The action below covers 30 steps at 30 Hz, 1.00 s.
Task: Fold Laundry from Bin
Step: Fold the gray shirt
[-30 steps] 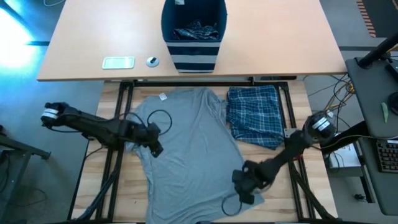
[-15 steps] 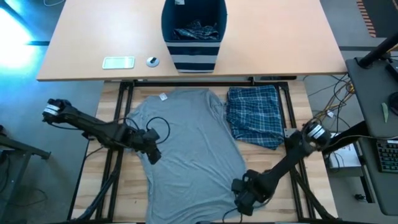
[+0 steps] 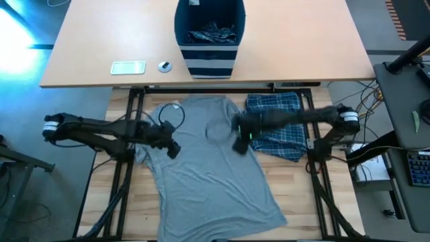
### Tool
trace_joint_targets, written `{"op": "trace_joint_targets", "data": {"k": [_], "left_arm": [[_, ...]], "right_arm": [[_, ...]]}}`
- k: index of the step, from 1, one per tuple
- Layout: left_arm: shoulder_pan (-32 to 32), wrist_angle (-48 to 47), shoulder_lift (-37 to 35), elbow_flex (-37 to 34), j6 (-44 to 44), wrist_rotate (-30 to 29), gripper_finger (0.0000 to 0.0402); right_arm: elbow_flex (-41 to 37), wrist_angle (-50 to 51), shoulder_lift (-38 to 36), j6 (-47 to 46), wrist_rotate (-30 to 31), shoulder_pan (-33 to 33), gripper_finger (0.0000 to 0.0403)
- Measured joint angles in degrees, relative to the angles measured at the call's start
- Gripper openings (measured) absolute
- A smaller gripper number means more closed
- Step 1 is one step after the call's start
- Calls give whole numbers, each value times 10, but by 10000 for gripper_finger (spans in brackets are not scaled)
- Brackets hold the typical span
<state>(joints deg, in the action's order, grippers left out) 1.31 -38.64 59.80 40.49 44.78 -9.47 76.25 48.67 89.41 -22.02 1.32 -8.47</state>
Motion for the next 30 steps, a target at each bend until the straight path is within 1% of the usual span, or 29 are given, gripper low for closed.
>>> {"op": "trace_joint_targets", "data": {"k": [2, 4, 6, 9, 11, 14, 17, 20, 24, 27, 30], "left_arm": [[35, 3, 5, -7, -15, -1, 257], [63, 13, 10, -9, -26, -5, 257], [83, 25, 16, -9, -34, -5, 257], [100, 35, 26, -9, -24, -5, 257], [106, 45, 34, -9, -9, -6, 257], [108, 72, 52, -9, 12, -6, 257], [108, 89, 72, -9, 33, -4, 257], [108, 90, 88, -8, 39, 0, 257], [115, 93, 97, -4, 38, 9, 257], [125, 93, 96, -4, 31, 25, 257], [135, 93, 95, -4, 14, 26, 257]], "right_arm": [[9, -14, 8, 56, -7, -70, 199], [13, -35, 27, 102, -33, -137, 212], [12, -60, 55, 136, -67, -191, 217], [20, -79, 98, 185, -112, -249, 219], [29, -98, 129, 220, -117, -272, 219], [54, -101, 183, 257, -123, -290, 219], [87, -72, 229, 283, -133, -293, 219], [112, -46, 259, 298, -133, -296, 219], [125, -16, 270, 299, -115, -298, 215], [130, 19, 260, 302, -96, -298, 202], [131, 22, 258, 309, -89, -299, 185]]}}
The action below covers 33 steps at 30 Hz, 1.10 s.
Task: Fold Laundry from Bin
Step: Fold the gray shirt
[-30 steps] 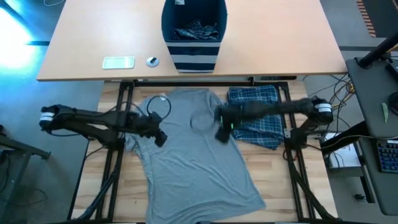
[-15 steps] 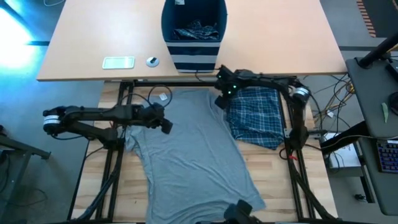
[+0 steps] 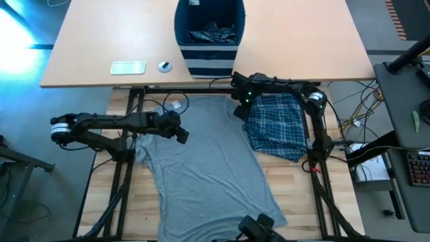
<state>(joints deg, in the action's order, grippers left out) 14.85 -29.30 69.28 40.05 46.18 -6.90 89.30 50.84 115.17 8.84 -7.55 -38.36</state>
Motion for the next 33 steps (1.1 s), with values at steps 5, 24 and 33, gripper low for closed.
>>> {"op": "trace_joint_targets", "data": {"k": [5, 24, 33], "left_arm": [[8, 0, 0, 0, -10, 3, 257], [8, -8, 0, 0, -20, 31, 257], [9, -82, -34, 14, -35, 31, 257]], "right_arm": [[-1, -11, 10, -3, 1, 0, 110], [145, 101, 1, -83, -28, 4, 10], [129, -51, 1, -162, -77, 60, 12]]}}
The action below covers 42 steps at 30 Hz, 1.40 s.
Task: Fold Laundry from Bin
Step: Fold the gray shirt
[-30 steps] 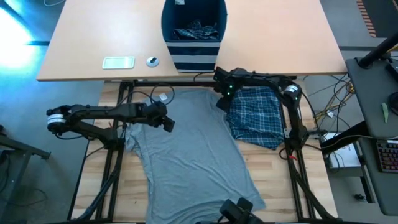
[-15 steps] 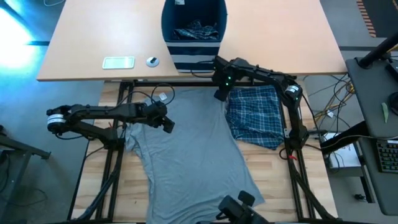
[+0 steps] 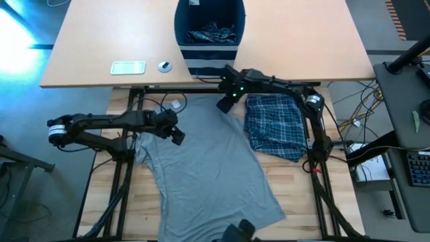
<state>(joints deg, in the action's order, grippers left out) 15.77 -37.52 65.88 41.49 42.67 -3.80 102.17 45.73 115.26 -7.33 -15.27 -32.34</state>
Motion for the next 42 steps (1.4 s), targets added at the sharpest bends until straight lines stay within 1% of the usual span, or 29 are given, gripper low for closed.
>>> {"op": "trace_joint_targets", "data": {"k": [4, 8, 12, 15, 18, 20, 25, 28, 33, 37, 39, 42], "left_arm": [[5, -27, -21, 17, -2, -2, 257], [9, -43, -30, 29, -2, -2, 257], [9, -61, -31, 37, -2, -2, 257], [9, -71, -32, 39, -2, -2, 257], [9, -77, -35, 39, -2, -2, 257], [9, -83, -36, 38, -4, -2, 257], [10, -89, -40, 38, -7, -16, 257], [10, -90, -40, 38, -17, -17, 257], [23, -84, -39, 37, -47, -16, 257], [41, -46, -38, 37, -94, -6, 257], [48, -15, -38, 37, -110, 10, 257], [50, 28, -38, 37, -123, 32, 257]], "right_arm": [[-7, -104, 11, -41, -3, 22, 12], [5, -159, 48, -63, -13, 37, 12], [42, -169, 101, -75, -17, 48, 13], [86, -160, 136, -73, -17, 57, 13], [141, -137, 166, -61, -17, 69, 20], [176, -120, 183, -49, -17, 78, 37], [251, -59, 217, -26, -17, 97, 101], [274, -7, 222, -17, -15, 103, 141], [308, 125, 213, 16, -5, 106, 193], [314, 237, 169, 42, 69, 120, 222], [295, 278, 150, 36, 83, 122, 233], [231, 260, 126, 1, 89, 112, 242]]}}
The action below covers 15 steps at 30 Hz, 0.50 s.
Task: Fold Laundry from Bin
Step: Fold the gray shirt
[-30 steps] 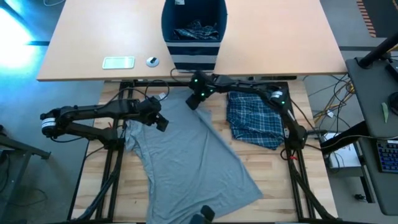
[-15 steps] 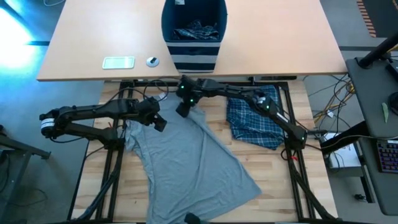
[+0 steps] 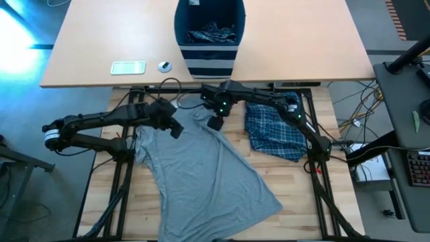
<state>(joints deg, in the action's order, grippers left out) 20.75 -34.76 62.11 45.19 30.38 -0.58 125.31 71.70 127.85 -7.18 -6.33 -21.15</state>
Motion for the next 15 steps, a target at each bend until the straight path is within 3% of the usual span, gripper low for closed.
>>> {"op": "trace_joint_targets", "data": {"k": [8, 15], "left_arm": [[-5, 13, -1, -1, -4, 4, 257], [-5, 6, -2, -11, -12, 17, 257]], "right_arm": [[-203, -174, -50, -176, -10, -21, 215], [-274, -260, -50, -278, -25, -22, 180]]}}
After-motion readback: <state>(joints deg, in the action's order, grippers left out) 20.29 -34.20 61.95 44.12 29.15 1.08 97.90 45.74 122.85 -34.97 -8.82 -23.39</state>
